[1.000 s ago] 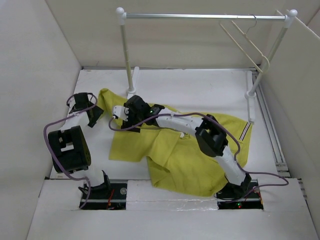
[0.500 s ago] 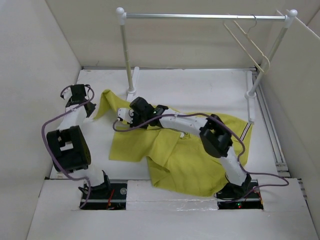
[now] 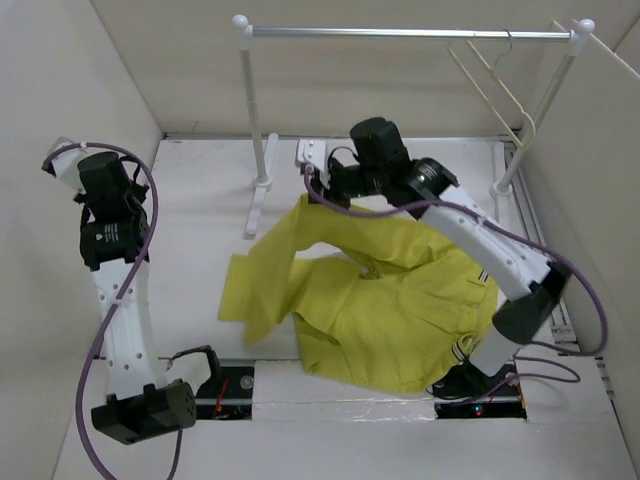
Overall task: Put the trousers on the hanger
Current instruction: Fold the trousers
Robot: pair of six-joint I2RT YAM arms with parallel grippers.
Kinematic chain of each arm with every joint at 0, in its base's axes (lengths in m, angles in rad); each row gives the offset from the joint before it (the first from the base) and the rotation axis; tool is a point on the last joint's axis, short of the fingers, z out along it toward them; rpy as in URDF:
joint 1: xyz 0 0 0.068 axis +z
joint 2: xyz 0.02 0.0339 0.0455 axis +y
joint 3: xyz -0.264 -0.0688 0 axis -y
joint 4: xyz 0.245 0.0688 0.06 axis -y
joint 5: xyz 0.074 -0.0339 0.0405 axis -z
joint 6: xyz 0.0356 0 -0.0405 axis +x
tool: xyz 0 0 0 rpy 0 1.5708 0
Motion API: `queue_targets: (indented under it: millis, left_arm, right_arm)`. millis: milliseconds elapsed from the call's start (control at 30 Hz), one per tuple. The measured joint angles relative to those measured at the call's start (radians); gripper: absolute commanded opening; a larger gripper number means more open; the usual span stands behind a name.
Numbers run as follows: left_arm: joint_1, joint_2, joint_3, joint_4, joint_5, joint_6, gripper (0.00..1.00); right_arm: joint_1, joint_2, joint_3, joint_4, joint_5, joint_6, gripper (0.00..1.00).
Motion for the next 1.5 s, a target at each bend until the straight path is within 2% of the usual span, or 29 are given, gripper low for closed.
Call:
queue_targets:
  millis: [133, 200, 233, 267, 333, 367, 400, 433, 533, 600, 667, 700, 767, 900, 1033, 1267, 1367, 1400, 1433, 1500]
  left_arm:
    - [-0.005, 0.106, -0.010, -0.028, 0.110, 0.049, 0.00]
    - [-0.034, 0.183, -0.033, -0.032, 0.169, 0.075, 0.00]
    - [-0.064, 0.225, -0.059, -0.031, 0.208, 0.092, 0.00]
    - [-0.106, 0.255, -0.091, -0.034, 0.248, 0.109, 0.00]
    - [-0.205, 0.276, -0.148, -0.054, 0.321, 0.139, 0.01]
    - [-0.260, 0.270, -0.167, -0.064, 0.353, 0.156, 0.05]
    - [-0.316, 0.255, -0.177, -0.065, 0.384, 0.172, 0.10]
    - [-0.380, 0.234, -0.180, -0.064, 0.410, 0.186, 0.20]
    - [-0.560, 0.159, -0.176, -0.053, 0.451, 0.227, 0.38]
    - [-0.678, 0.138, -0.161, -0.063, 0.444, 0.243, 0.43]
    - [-0.769, 0.144, -0.155, -0.069, 0.431, 0.253, 0.51]
    - [-0.792, 0.151, -0.156, -0.081, 0.432, 0.254, 0.54]
    - [-0.804, 0.158, -0.180, -0.099, 0.431, 0.259, 0.67]
    - [-0.796, 0.157, -0.249, -0.132, 0.496, 0.257, 0.70]
    - [-0.801, 0.154, -0.328, -0.110, 0.569, 0.243, 0.75]
    - [-0.805, 0.177, -0.412, 0.019, 0.703, 0.189, 0.77]
    - [-0.856, 0.225, -0.412, 0.077, 0.694, 0.174, 0.76]
    - [-0.894, 0.253, -0.404, 0.087, 0.676, 0.171, 0.70]
    - [-0.938, 0.286, -0.392, 0.094, 0.657, 0.166, 0.51]
    - [-1.011, 0.356, -0.363, 0.100, 0.618, 0.162, 0.23]
  right_arm:
    - [-0.162, 0.256, 0.185, 0.028, -0.075, 0.066, 0.00]
    - [-0.235, 0.468, 0.325, 0.044, -0.063, 0.101, 0.00]
    - [-0.268, 0.575, 0.388, 0.047, -0.052, 0.135, 0.04]
    - [-0.296, 0.653, 0.422, 0.050, -0.049, 0.163, 0.34]
    - [-0.345, 0.775, 0.446, 0.054, -0.039, 0.238, 0.62]
    - [-0.371, 0.814, 0.446, 0.045, -0.034, 0.268, 0.79]
    - [-0.393, 0.842, 0.446, 0.034, -0.026, 0.295, 0.84]
    - [-0.411, 0.855, 0.446, 0.020, -0.018, 0.315, 0.85]
    - [-0.438, 0.845, 0.461, -0.024, -0.013, 0.330, 0.86]
    - [-0.436, 0.785, 0.434, -0.027, -0.010, 0.317, 0.86]
    - [-0.425, 0.669, 0.327, -0.008, -0.003, 0.303, 0.87]
    - [-0.418, 0.586, 0.235, 0.023, 0.001, 0.299, 0.87]
    - [-0.410, 0.414, 0.065, 0.056, 0.007, 0.295, 0.87]
    - [-0.415, 0.181, -0.129, 0.111, 0.010, 0.277, 0.87]
    - [-0.426, 0.074, -0.287, 0.164, 0.013, 0.264, 0.87]
    - [-0.424, 0.055, -0.428, 0.177, 0.013, 0.267, 0.87]
    - [-0.409, 0.040, -0.439, 0.185, 0.014, 0.271, 0.87]
    - [-0.402, 0.035, -0.439, 0.189, 0.013, 0.274, 0.87]
    - [-0.396, 0.031, -0.439, 0.196, 0.013, 0.276, 0.86]
    - [-0.388, 0.019, -0.439, 0.205, 0.014, 0.282, 0.85]
